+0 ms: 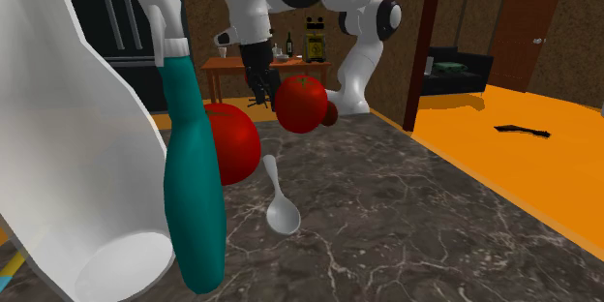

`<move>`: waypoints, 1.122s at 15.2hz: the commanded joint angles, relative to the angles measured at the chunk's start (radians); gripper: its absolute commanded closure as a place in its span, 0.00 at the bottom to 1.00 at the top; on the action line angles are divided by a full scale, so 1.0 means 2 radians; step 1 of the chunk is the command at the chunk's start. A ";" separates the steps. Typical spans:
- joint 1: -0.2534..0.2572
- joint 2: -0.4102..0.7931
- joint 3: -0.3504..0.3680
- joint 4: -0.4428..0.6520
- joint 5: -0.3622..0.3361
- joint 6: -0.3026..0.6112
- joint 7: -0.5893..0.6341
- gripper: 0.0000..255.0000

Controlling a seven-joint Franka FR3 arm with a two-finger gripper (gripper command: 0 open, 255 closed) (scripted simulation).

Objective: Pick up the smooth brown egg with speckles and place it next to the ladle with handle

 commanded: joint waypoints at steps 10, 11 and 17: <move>0.035 -0.098 0.094 -0.019 0.090 -0.008 0.112 0.00; 0.038 -0.106 0.105 -0.018 0.100 -0.007 0.125 0.00; 0.050 -0.130 0.144 -0.027 0.133 0.006 0.163 0.00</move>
